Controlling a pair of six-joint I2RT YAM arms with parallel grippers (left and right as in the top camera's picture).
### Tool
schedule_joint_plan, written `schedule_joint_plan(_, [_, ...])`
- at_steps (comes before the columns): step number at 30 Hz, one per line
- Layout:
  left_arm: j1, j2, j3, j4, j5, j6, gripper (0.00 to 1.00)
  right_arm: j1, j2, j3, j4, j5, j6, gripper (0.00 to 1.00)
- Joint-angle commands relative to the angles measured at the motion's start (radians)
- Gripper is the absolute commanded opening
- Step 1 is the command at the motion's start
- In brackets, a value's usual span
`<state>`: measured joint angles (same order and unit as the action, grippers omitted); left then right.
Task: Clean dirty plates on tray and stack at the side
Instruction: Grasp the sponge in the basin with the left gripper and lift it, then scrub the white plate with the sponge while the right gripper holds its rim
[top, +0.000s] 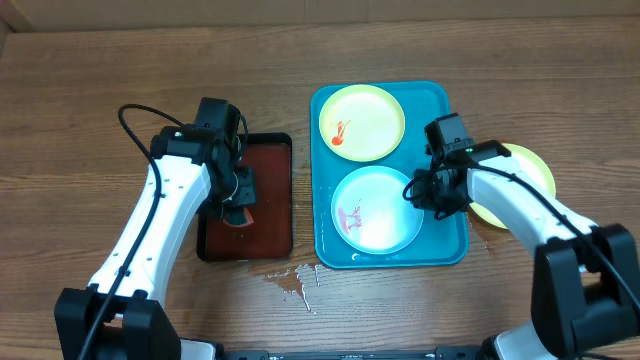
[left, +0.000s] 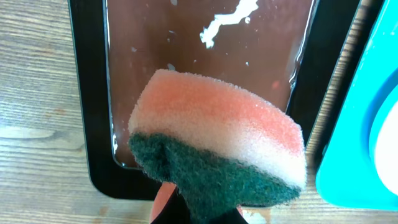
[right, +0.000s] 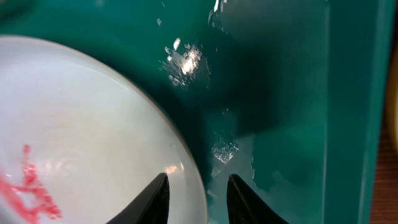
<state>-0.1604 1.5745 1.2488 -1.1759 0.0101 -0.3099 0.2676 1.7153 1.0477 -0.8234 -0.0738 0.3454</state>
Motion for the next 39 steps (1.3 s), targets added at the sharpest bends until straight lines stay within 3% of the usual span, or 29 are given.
schedule_joint_plan(1, [-0.004,-0.039,0.054,-0.011,-0.002,0.027,0.04,-0.021,0.032,-0.048,0.044,-0.043,-0.016,0.31])
schedule_joint_plan(10, [-0.004,-0.054,0.105,-0.017,0.009,0.026,0.04,-0.01,0.035,-0.099,0.111,-0.12,-0.039,0.04])
schedule_joint_plan(21, [-0.061,-0.053,0.105,0.006,0.005,0.025,0.04,0.002,0.035,-0.099,0.125,-0.122,-0.04,0.04])
schedule_joint_plan(26, [-0.082,-0.043,0.104,0.026,-0.1,-0.021,0.04,0.002,0.035,-0.099,0.123,-0.122,-0.04,0.04])
schedule_joint_plan(39, [-0.084,0.076,0.104,0.003,-0.091,-0.083,0.04,0.002,0.035,-0.099,0.113,-0.122,-0.039,0.04])
